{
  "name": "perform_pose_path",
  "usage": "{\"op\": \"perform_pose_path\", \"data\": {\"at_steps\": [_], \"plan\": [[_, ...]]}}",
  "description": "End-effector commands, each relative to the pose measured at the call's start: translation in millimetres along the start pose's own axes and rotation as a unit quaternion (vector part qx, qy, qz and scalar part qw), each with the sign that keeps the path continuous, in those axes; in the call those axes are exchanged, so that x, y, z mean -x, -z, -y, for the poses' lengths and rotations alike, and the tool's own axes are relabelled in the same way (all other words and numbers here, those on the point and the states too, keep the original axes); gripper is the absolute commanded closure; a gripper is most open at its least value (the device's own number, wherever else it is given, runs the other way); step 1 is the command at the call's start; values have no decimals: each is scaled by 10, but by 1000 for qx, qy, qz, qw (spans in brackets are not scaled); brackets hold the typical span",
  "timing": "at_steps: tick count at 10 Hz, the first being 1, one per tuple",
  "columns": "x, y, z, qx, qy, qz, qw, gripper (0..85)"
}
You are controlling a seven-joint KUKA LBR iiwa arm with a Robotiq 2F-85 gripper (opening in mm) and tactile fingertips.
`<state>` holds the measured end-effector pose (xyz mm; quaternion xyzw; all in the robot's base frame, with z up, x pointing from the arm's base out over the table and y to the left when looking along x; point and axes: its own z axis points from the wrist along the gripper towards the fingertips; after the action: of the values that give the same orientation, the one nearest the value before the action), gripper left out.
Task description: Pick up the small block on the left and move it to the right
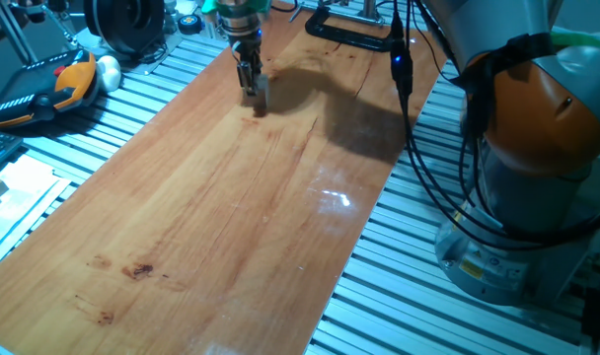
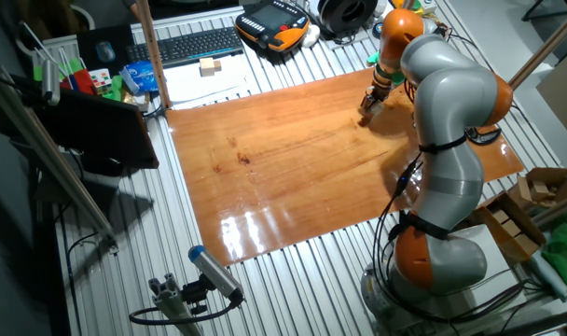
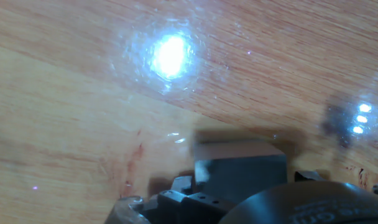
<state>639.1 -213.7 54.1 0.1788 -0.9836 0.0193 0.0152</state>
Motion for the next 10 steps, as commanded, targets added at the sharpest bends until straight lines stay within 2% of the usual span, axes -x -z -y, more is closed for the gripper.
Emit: {"op": "perform_pose_path", "data": {"at_steps": [1, 3, 4, 6, 7, 8, 9, 10], "plan": [[-1, -4, -2, 1, 2, 1, 1000, 77], [-1, -6, -4, -5, 14, 1, 1000, 287], [-1, -3, -9, -10, 17, 0, 1000, 337], [24, 79, -52, -10, 16, -5, 1000, 503], [42, 183, -103, -13, 14, -18, 1000, 637], [62, 262, -156, -6, 9, -27, 1000, 790], [90, 333, -235, 2, -8, -31, 999, 843], [109, 403, -344, 6, -41, -33, 999, 843]]}}
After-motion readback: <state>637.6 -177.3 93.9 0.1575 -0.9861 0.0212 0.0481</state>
